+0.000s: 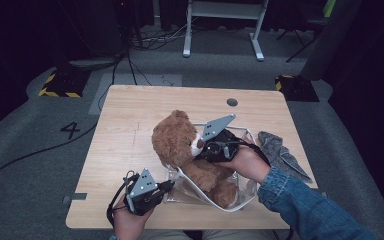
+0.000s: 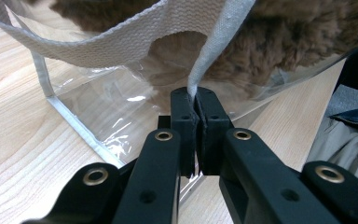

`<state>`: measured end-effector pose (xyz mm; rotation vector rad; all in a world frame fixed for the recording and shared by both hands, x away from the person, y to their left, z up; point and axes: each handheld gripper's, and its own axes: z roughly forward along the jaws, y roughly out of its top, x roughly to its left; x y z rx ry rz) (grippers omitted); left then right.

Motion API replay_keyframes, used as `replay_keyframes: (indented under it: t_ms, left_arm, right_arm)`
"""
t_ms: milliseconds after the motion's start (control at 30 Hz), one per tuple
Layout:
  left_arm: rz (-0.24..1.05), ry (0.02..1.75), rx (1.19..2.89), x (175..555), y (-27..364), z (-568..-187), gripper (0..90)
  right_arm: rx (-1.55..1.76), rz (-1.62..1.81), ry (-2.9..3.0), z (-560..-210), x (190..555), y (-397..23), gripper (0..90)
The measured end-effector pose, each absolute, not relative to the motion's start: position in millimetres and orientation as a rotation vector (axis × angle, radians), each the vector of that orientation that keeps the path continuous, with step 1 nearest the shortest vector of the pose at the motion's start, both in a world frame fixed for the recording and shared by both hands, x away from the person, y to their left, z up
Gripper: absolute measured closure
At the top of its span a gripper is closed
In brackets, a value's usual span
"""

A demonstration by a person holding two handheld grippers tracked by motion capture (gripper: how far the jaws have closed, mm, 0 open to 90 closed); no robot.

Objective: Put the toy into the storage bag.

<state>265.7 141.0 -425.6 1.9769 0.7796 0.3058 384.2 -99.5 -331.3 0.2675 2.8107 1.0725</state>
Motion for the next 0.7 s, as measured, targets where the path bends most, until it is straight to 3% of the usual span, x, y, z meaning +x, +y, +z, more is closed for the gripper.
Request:
replay_keyframes:
  t_ms: [700]
  left_arm:
    - [0.31, 0.766, 2.03, 262.1, 141.4, -426.0, 86.8]
  right_arm:
    - [0.302, 0.792, 2.898, -358.4, 384.9, -87.4, 82.5]
